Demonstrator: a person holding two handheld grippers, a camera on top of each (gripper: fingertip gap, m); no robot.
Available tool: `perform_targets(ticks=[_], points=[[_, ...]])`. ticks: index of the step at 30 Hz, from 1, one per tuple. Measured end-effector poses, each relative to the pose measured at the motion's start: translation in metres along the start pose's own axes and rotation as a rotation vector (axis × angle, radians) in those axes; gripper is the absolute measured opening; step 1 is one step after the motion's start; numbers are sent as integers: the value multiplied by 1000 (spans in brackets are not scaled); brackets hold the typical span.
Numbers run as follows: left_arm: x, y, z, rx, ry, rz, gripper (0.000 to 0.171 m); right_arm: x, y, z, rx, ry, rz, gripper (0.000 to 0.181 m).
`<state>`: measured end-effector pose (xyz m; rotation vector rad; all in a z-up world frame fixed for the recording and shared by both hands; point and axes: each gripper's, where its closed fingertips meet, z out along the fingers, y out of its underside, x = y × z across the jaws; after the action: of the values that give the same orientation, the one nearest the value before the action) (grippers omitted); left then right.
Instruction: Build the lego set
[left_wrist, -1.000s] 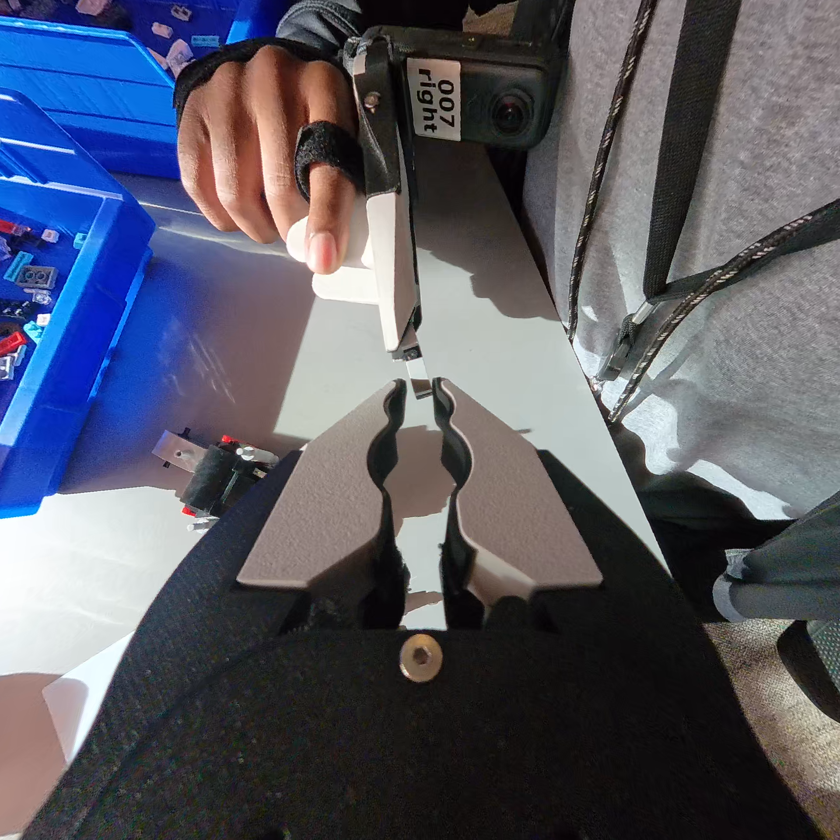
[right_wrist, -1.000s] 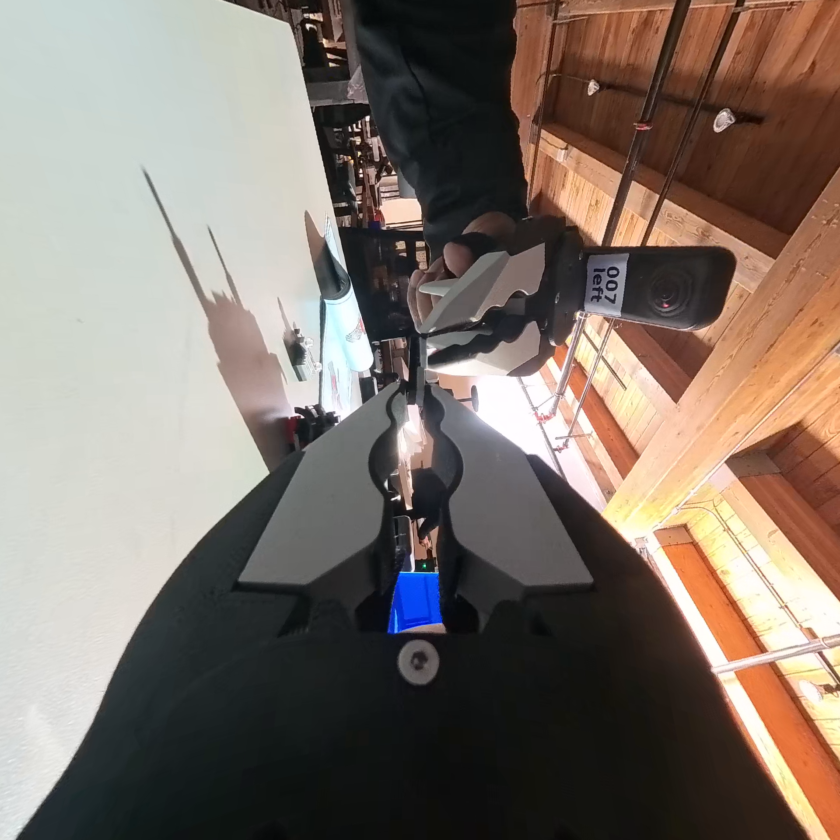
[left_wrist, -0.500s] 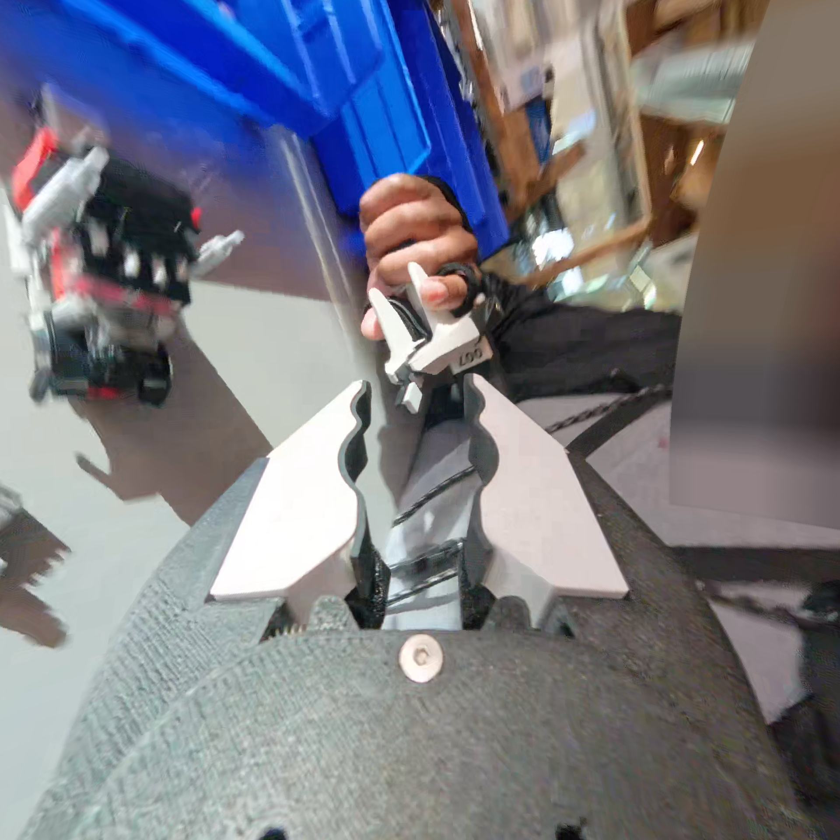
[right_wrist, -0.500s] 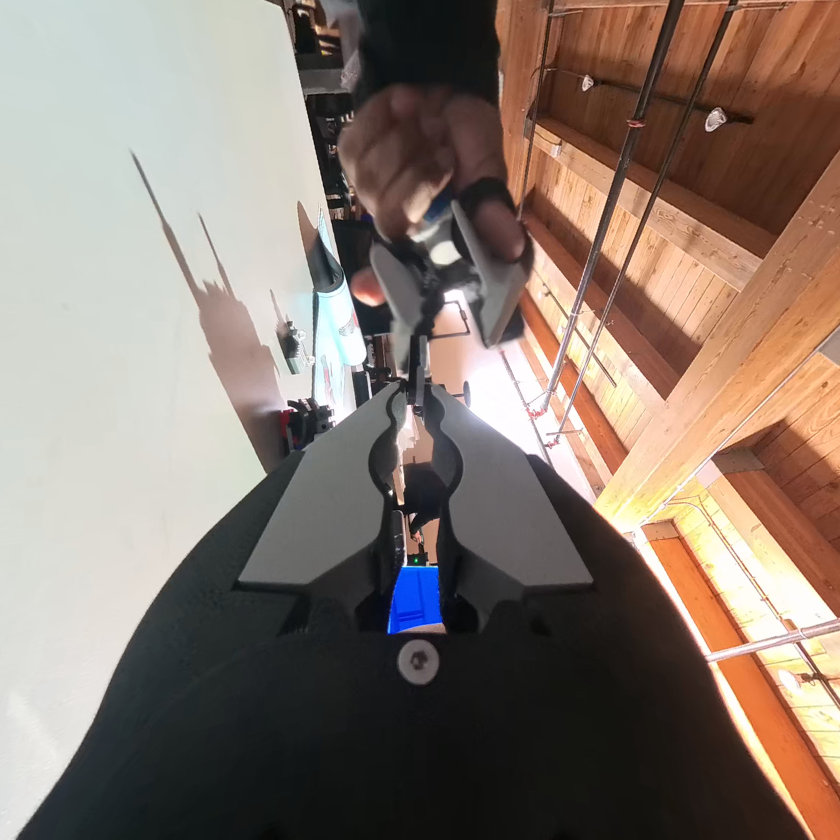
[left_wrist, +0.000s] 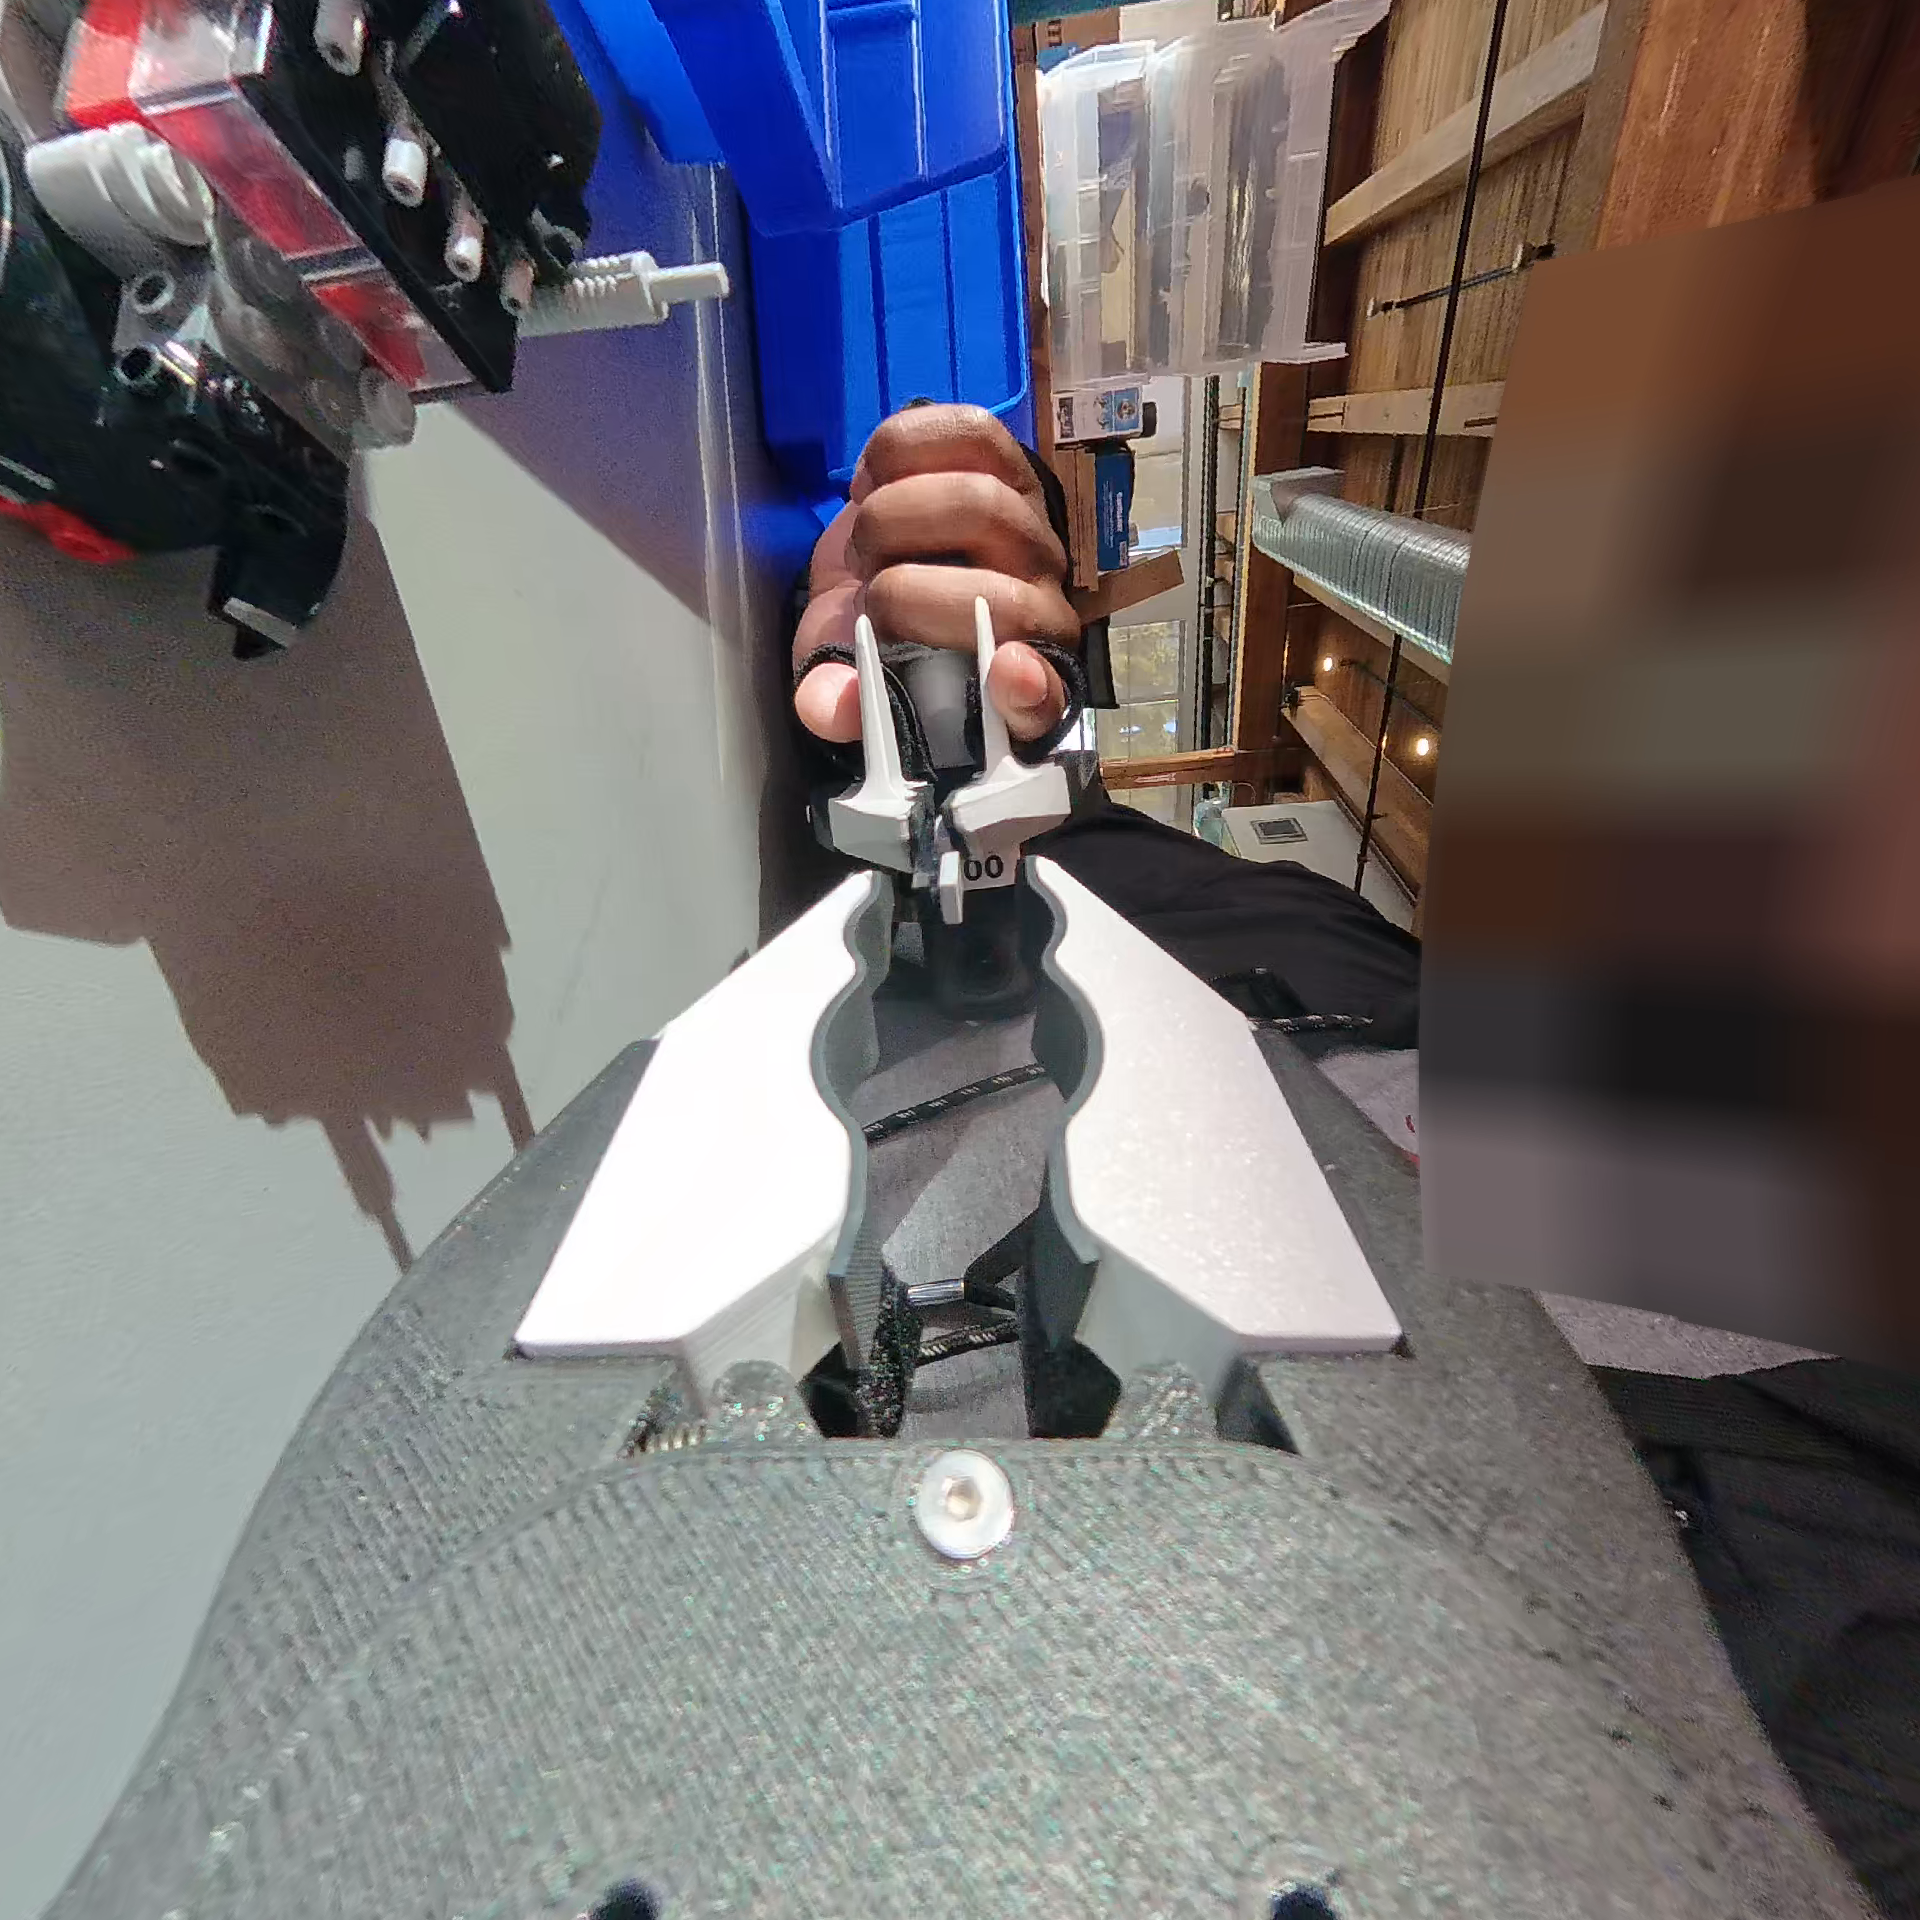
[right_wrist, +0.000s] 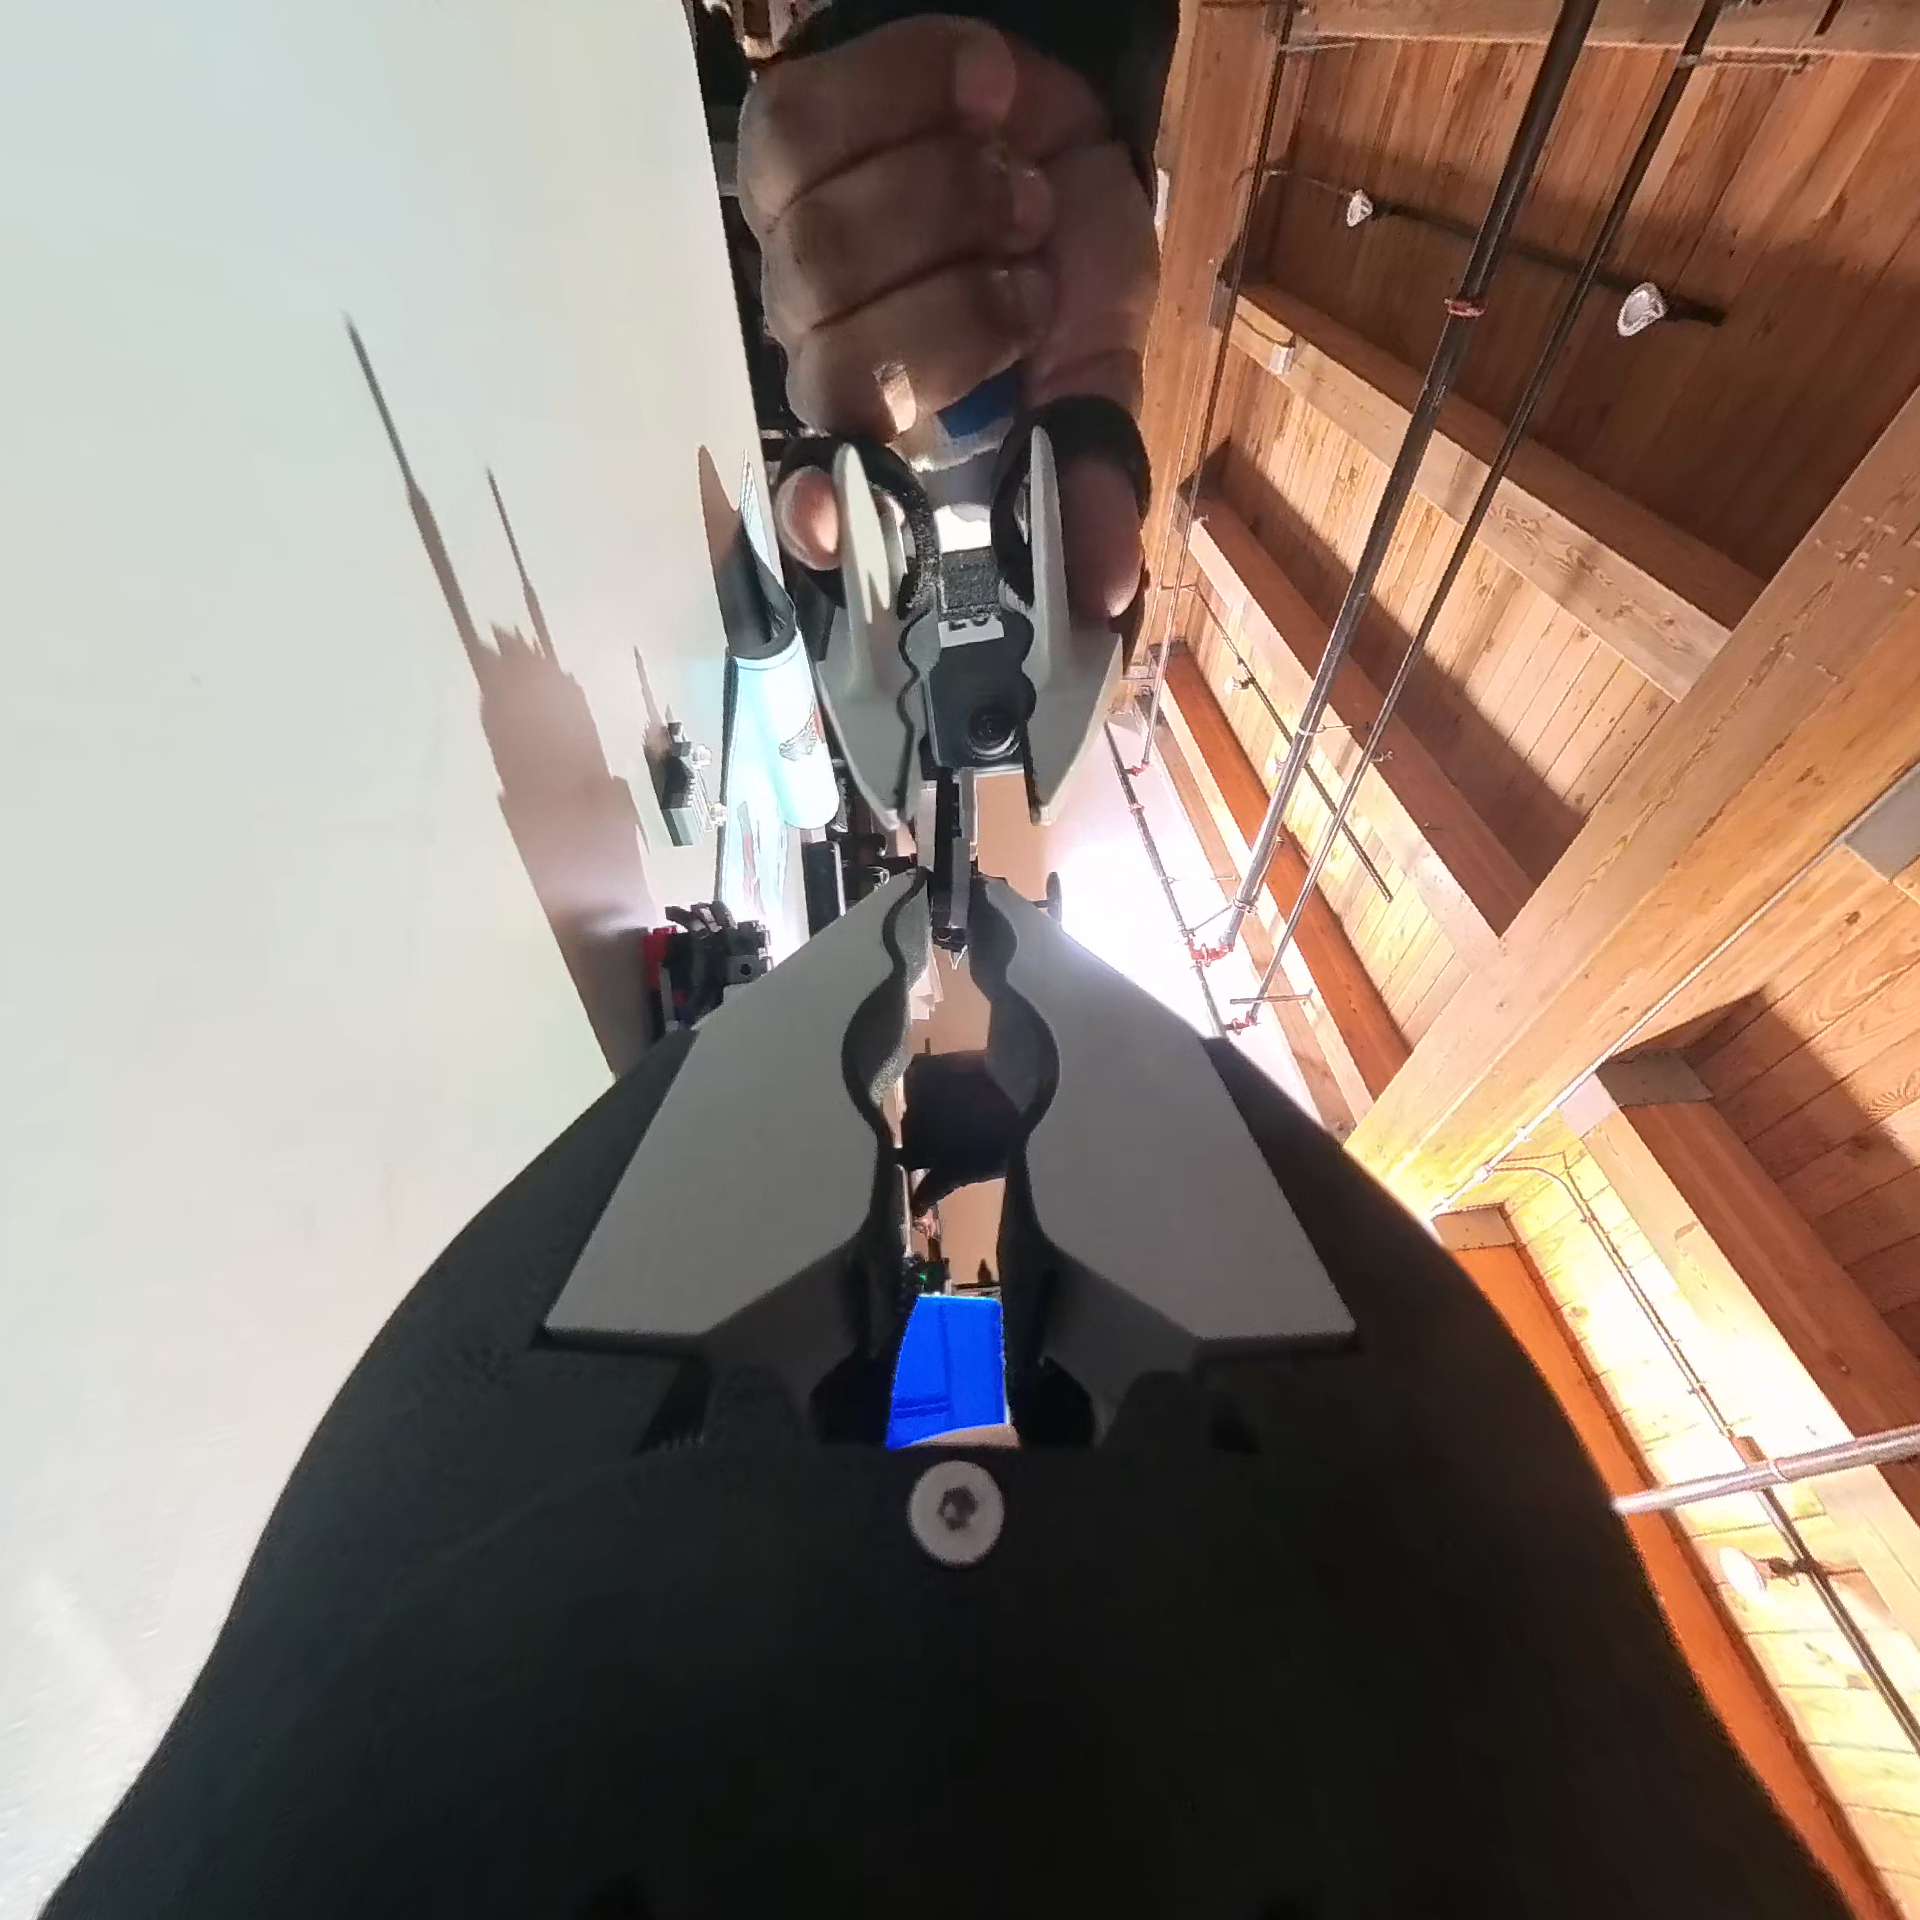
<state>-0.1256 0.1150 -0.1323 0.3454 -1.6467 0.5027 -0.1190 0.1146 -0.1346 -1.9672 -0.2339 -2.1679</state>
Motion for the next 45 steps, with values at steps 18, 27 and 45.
perform_targets(ticks=[18, 27, 45], points=[[-6, 4, 2, 5, -16, -16, 8, -1, -5, -2, 4, 2, -59, 6], [-9, 5, 2, 45, -1, -17, 8, -4, -5, -2, 1, -6, -91, 7], [2, -8, -36, 209, -182, 975, 9, -8, 6, 15, -14, -364, 1167, 37]])
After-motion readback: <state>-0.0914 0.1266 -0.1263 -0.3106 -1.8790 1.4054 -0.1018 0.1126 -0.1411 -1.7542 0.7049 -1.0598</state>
